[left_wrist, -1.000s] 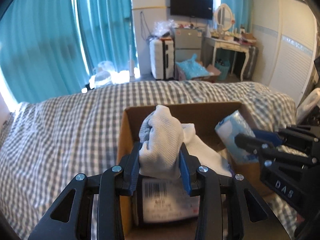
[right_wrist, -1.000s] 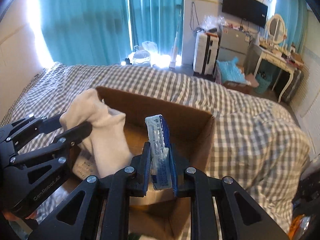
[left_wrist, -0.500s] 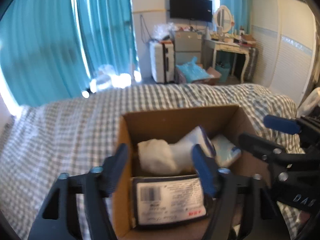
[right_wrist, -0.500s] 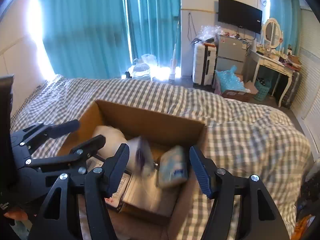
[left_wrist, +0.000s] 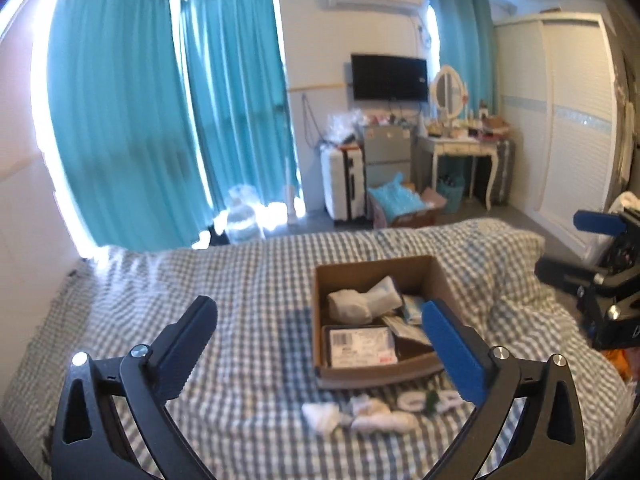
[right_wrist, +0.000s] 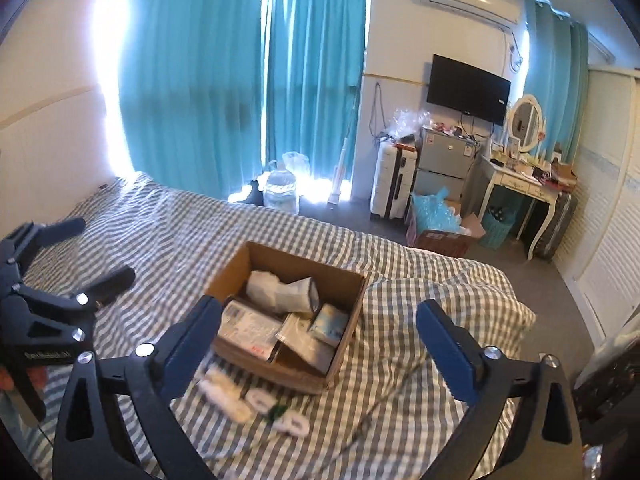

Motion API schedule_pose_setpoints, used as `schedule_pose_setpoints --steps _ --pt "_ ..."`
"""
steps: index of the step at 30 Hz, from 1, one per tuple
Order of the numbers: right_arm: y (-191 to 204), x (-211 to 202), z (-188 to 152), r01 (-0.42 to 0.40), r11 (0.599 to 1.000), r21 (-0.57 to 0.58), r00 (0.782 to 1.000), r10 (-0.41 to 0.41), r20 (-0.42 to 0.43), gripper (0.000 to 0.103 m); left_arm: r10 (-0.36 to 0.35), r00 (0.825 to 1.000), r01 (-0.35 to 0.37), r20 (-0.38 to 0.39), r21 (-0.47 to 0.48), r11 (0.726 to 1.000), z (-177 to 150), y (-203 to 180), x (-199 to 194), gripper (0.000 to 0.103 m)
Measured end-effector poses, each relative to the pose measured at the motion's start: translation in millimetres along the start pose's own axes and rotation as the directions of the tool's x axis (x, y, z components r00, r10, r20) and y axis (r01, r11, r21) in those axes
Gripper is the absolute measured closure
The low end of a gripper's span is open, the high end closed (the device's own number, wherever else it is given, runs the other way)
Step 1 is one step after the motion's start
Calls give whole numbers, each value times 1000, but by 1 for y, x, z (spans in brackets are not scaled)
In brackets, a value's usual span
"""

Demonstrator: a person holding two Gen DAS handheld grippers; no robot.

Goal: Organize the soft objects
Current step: 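Grasp the white bottle with the right tool while the left tool grasps the lace cloth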

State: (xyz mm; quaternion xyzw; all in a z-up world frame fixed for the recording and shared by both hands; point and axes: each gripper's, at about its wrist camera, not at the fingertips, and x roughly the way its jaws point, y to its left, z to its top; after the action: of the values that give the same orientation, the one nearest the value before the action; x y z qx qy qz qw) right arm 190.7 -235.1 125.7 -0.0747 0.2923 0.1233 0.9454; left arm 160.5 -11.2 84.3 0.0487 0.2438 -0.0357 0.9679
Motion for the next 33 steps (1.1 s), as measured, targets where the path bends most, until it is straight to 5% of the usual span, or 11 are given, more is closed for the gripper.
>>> schedule_pose_setpoints --steps 9,14,18,26,29,33 --pt "46 -62 -42 -30 993 -110 996 20 -87 0 -4 1000 4 -29 -17 1000 -65 -5 -46 0" --pt "66 -38 -107 -48 991 -122 985 27 -169 0 -48 987 48 -150 -1 999 -124 -22 -17 0" --pt "73 2 -165 -96 989 -115 957 60 -282 1 -89 958 79 -272 -48 996 -171 -28 25 0" --pt "84 73 -243 -170 984 -50 862 124 -491 36 -31 945 6 -325 -80 997 -222 -27 62 0" --pt "87 91 -256 -173 985 -16 829 137 -542 50 -30 930 -2 -368 -87 996 -234 -25 68 0" --pt "94 107 -266 -162 986 -25 796 116 -595 65 -28 933 -5 -358 -91 996 -237 -24 63 0"
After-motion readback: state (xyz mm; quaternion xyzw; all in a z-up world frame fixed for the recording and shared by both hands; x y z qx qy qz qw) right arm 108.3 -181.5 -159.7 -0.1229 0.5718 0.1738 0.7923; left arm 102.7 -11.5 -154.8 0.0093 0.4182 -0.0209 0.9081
